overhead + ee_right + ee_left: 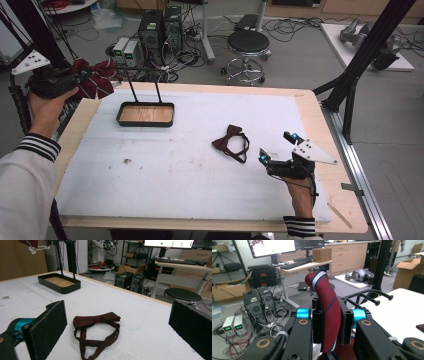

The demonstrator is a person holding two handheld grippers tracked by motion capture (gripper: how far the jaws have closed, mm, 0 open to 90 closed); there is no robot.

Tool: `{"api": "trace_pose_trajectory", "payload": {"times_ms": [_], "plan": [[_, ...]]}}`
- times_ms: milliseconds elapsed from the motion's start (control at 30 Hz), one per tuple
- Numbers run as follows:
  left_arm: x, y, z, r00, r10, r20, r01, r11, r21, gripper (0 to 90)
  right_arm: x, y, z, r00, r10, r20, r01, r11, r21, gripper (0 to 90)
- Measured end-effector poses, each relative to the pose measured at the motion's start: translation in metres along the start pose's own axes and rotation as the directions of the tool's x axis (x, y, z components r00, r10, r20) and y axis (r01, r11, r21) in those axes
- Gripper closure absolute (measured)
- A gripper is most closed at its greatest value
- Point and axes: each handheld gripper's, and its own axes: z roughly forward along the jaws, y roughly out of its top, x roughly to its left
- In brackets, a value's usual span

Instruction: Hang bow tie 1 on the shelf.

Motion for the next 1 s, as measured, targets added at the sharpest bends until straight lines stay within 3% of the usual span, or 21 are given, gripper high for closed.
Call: {"api": "trace_pose_trajectory", "payload": {"times_ms": [400, 667, 800, 1000], "plan": [[0.009, -0.008, 0.007, 0.9942, -0.025, -0.105, 0.028, 0.9992, 0.028, 77.6, 0.001, 0.000, 0.001, 1.0000, -0.006, -0.001, 0.006, 1.000, 0.003, 0.7], [0.016, -0.017, 0.003, 0.9912, -0.067, -0.114, 0.071, 0.9972, 0.026, 77.6, 0.001, -0.001, 0.000, 1.0000, -0.008, 0.001, 0.008, 1.000, 0.006, 0.7], [0.020, -0.021, -0.002, 0.9901, -0.066, -0.124, 0.073, 0.9962, 0.048, 77.6, 0.001, -0.001, 0.001, 1.0000, -0.006, 0.001, 0.006, 1.000, 0.008, 0.7], [0.021, -0.031, 0.000, 0.9811, -0.047, -0.188, 0.068, 0.9922, 0.105, 77.5, 0.003, -0.001, 0.002, 1.0000, -0.008, -0.003, 0.008, 1.000, 0.014, 0.7]]}}
